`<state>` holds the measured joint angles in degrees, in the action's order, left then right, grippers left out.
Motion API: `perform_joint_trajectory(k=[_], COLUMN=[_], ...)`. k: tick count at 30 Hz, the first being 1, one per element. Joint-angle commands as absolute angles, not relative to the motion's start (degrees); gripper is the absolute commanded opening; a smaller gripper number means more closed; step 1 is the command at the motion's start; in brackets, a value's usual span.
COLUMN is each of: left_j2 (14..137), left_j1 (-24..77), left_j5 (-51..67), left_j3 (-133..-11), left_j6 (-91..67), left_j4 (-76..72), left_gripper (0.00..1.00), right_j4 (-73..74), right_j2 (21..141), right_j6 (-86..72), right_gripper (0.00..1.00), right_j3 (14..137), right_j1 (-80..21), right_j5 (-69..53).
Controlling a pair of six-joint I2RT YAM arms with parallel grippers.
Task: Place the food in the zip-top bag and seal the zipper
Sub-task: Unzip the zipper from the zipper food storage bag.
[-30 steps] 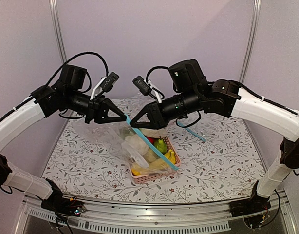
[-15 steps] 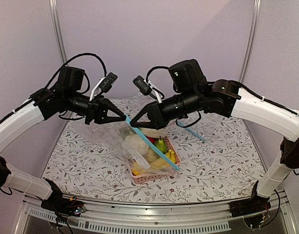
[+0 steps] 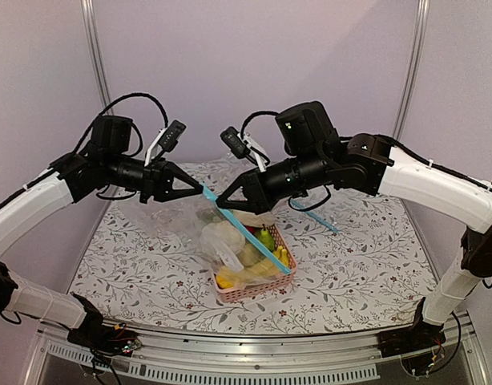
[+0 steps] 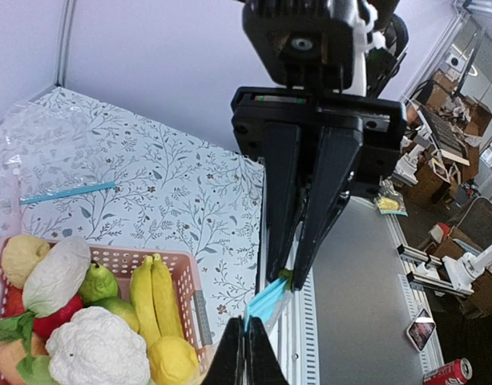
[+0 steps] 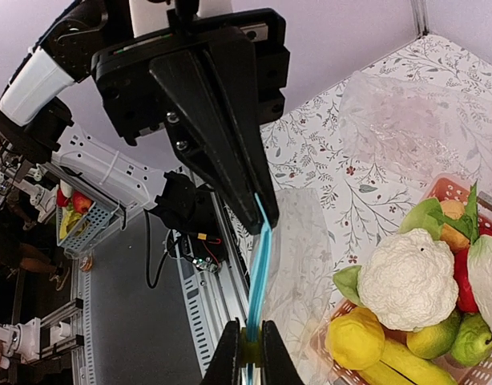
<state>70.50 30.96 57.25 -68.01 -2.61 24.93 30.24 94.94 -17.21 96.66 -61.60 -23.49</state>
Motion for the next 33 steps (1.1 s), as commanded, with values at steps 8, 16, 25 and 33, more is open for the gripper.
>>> perform_joint_trajectory(k=[8,16,25,33], left_j2=[67.84,66.5,65.6,64.55], left_j1=[27.16,26.35,25.08,23.66], left_j5=[52.07,46.92,44.6,39.55], left_j3=[-65.85,-65.31,-64.52,-63.84], left_j6=[-3.9,-3.6,-3.95,-4.8], left_j4=[21.16,21.09,20.16,19.47], left_gripper=[0.0,0.0,0.0,0.0], right_j4=[35.45,36.21,36.99,36.98], right_j2=[95.45,94.93,94.14,93.7], right_j6=[-15.97,-16.04,-15.84,-16.5], right_gripper=[0.02,0.02,0.01,0.01], right_j3=[96.42,95.44,94.45,93.02], right_j1=[-62.05,-62.03,-61.97,-62.04], right_j5=[-20.82,-19.63,-18.55,-17.97])
